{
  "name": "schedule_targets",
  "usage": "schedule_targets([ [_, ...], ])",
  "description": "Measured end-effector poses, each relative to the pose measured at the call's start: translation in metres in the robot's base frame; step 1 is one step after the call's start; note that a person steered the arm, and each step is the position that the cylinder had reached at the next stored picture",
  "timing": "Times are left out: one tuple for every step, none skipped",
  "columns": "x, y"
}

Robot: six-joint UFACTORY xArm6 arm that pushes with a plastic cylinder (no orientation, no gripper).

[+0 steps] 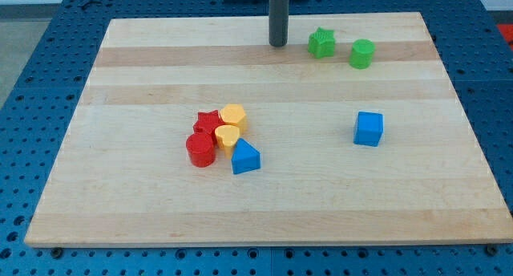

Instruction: Slide the green star along with green circle towards center right

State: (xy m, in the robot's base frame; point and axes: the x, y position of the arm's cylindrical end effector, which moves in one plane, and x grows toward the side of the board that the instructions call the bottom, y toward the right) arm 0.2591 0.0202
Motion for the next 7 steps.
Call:
schedule_targets([
  [0.001,0.008],
  [0.017,0.074],
  [0.017,0.076],
  [0.017,0.078],
  [0.017,0.078],
  [0.047,0.101],
  [0.044,0.101],
])
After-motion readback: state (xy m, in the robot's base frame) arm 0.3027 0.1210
